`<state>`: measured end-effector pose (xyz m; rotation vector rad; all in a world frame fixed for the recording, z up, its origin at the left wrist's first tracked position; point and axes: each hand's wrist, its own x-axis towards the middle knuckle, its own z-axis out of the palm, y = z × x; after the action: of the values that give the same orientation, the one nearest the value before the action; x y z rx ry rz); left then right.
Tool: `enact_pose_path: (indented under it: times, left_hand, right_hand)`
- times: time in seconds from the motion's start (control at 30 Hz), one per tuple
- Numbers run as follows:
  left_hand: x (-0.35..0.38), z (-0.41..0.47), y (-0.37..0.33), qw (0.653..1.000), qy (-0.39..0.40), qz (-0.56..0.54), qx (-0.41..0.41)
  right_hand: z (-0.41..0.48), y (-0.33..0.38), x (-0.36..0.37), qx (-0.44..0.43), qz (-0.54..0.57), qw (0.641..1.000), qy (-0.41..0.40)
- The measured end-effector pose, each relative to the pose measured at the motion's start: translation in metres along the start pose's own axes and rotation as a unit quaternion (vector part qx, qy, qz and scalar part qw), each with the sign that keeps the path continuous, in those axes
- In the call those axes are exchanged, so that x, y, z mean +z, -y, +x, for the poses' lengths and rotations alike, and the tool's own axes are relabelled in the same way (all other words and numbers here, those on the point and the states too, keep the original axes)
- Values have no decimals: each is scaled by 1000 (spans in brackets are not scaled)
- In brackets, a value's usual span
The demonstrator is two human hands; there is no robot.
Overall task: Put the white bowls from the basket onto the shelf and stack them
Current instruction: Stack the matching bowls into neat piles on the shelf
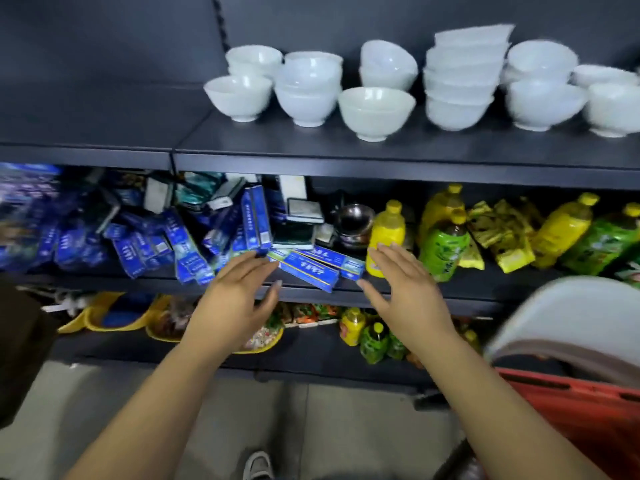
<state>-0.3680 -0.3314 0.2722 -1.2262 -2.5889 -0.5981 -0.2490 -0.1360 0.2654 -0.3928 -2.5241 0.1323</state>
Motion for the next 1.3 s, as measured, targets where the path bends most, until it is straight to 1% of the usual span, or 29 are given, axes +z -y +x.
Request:
enact_pose_path:
  times: [0.07, 0.17, 0.33, 0.4, 0.5, 0.63, 0.73, 0.83, 0.9, 0.97, 1.07, 1.13, 1.2, 1.23, 1.3]
  left_hand:
    - [-14, 10, 29, 1000, 4, 29, 0]
    - [-39, 35, 77, 999, -17, 35, -4]
    - [-68, 97, 145, 998, -62, -4, 10]
    - [-76, 122, 160, 997, -75, -22, 7]
    - [-82, 165, 171, 993, -96, -62, -16]
    - [-79, 220, 174, 990, -94, -105, -20]
    - [-70, 256, 168, 986, -87, -134, -35]
    - [-55, 290, 161, 977, -61, -186, -89]
    - [-46, 304, 158, 967, -42, -214, -130]
    - [-36, 313, 160, 964, -28, -219, -149]
    - [-28, 318, 166, 963, -32, -213, -163]
    - [-28, 320, 170, 964, -46, -205, -161]
    - [-30, 320, 173, 965, -43, -201, -162]
    - [-31, 319, 174, 965, -37, -204, -161]
    - [-33, 313, 179, 963, -25, -225, -147]
  right_hand:
    - [27, 23, 14, -24, 2, 999, -22]
    - [75, 57, 35, -46, -7, 998, -44]
    - [159, 93, 62, -29, -7, 999, -31]
    - [185, 100, 67, -19, 19, 999, -20]
    - [224, 97, 66, 28, 59, 998, 7]
    - [255, 72, 68, 42, 44, 995, -73]
    - [267, 49, 66, 65, 25, 992, -109]
    - [265, 22, 64, 77, -33, 985, -151]
    - [258, 8, 63, 96, -85, 973, -193]
    - [252, -6, 59, 119, -115, 961, -223]
    - [246, -17, 55, 169, -151, 958, -174]
    - [247, -20, 52, 204, -130, 962, -128]
    - [250, -17, 48, 245, -94, 961, -93]
    - [251, -17, 46, 256, -80, 960, -85]
    - [249, -12, 43, 263, -51, 957, -114]
